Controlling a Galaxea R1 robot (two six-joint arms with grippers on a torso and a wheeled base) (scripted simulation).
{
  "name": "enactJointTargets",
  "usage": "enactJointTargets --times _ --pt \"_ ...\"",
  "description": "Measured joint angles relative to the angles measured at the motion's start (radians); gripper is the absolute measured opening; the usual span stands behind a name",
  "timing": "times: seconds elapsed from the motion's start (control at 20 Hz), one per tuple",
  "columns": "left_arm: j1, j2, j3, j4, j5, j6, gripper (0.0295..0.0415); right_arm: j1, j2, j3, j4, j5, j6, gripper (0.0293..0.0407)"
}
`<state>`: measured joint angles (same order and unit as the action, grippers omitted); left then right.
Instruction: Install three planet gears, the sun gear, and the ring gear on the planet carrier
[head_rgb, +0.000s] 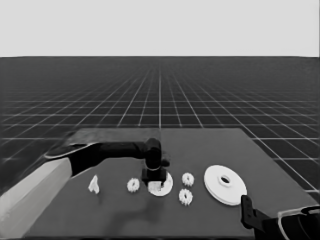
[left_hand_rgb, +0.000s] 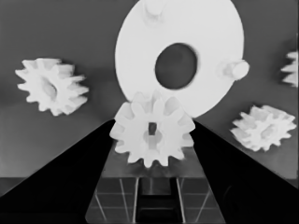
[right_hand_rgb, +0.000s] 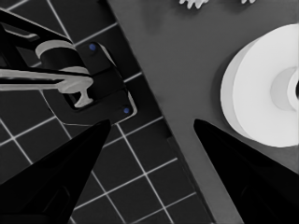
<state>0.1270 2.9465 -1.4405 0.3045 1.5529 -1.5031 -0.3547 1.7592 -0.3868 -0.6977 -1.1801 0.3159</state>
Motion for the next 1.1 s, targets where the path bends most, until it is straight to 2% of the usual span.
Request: enactJointTargets --times 0.15,0.4,0.5,0.55,0.65,0.9,1.0,1.1 --pt "0.047 0.008 -0.036 0.045 -0.013 0.024 0.0312 0.000 0.000 0.000 0.000 0.000 0.000 0.0385" --pt "0.056 0.010 -0.045 0.055 -0.017 0.030 0.0312 0.000 0.000 0.000 0.000 0.000 0.000 0.0385" --pt "0.057 0.010 -0.045 0.056 -0.017 0.030 0.0372 0.000 0.000 0.000 0.000 0.000 0.000 0.0385" --pt "0.057 0.010 -0.046 0.056 -0.017 0.031 0.0381 0.000 0.000 0.000 0.000 0.000 0.000 0.0385" --pt "0.057 0.010 -0.046 0.056 -0.017 0.031 0.0384 0.000 0.000 0.000 0.000 0.000 0.000 0.0385" --pt "0.057 0.010 -0.046 0.056 -0.017 0.031 0.0385 0.000 0.000 0.000 0.000 0.000 0.000 0.0385" --pt "-0.050 -0.006 0.032 -0.050 0.011 -0.024 0.0385 0.000 0.000 0.000 0.000 0.000 0.000 0.0385" --pt "-0.093 -0.008 0.047 -0.091 0.014 -0.037 0.0385 0.000 0.000 0.000 0.000 0.000 0.000 0.0385"
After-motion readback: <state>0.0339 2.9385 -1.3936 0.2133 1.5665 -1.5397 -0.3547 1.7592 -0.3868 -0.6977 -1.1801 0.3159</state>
